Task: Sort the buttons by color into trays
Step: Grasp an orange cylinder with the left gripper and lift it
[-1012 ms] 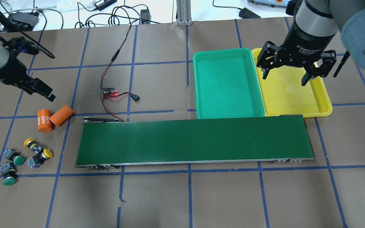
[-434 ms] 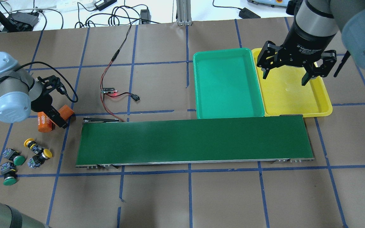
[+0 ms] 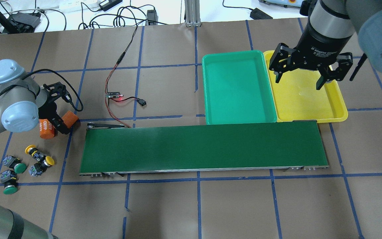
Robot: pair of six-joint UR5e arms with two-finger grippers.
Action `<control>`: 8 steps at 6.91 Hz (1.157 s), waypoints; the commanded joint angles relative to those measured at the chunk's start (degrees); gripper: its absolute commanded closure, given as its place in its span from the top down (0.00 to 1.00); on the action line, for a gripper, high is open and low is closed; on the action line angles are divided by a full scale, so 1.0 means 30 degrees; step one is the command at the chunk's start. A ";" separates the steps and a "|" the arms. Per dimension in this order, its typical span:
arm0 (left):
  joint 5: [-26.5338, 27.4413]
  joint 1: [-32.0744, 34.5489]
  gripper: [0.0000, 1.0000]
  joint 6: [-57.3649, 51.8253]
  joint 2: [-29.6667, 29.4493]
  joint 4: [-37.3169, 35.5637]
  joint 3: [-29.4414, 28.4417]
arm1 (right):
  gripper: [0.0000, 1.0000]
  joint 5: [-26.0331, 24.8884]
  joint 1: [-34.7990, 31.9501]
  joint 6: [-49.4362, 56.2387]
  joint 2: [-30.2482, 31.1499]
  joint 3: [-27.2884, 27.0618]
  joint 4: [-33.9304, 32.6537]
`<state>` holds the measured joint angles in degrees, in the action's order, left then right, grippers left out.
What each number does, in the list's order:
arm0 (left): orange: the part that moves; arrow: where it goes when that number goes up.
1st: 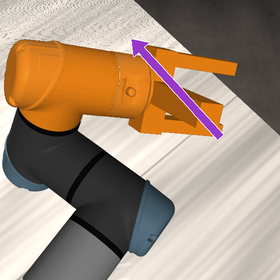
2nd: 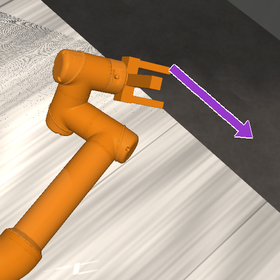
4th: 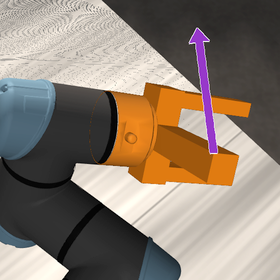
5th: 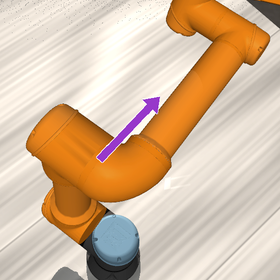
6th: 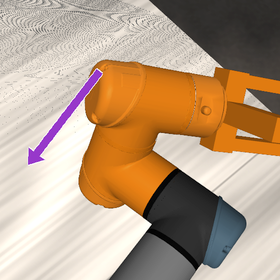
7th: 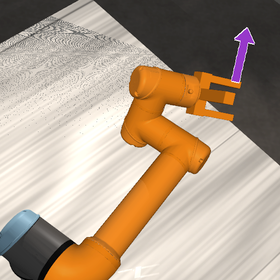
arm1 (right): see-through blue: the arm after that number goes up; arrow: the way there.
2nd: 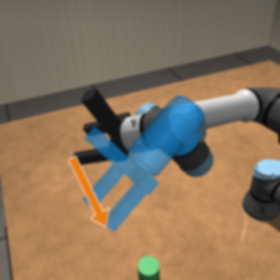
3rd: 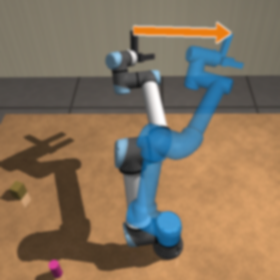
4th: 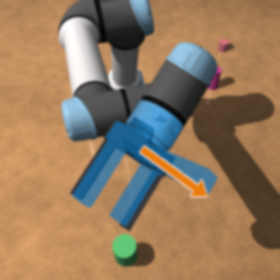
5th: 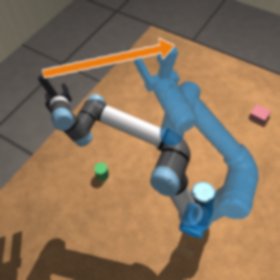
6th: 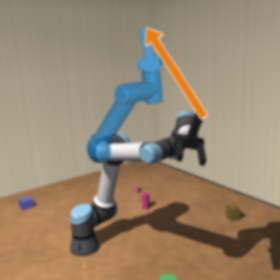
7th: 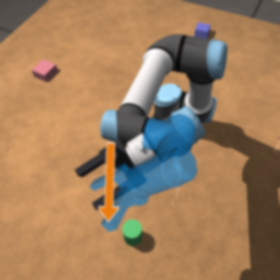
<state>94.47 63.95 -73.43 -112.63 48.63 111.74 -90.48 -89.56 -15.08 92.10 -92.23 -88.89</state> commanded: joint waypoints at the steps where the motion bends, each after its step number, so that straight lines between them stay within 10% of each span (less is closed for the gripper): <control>1: 0.0413 0.0185 0.03 -0.0771 0.0564 -0.0040 -0.0098 | 1.00 0.0013 0.0000 0.0017 0.0002 0.0010 -0.0018; 8: -0.0522 0.6302 0.04 -0.6362 0.8011 0.4474 0.2274 | 1.00 0.0042 0.0000 0.0017 0.0002 -0.0019 0.0040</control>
<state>93.08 78.98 -89.63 -89.96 61.95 117.91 -90.38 -89.56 -15.03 92.12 -92.21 -88.85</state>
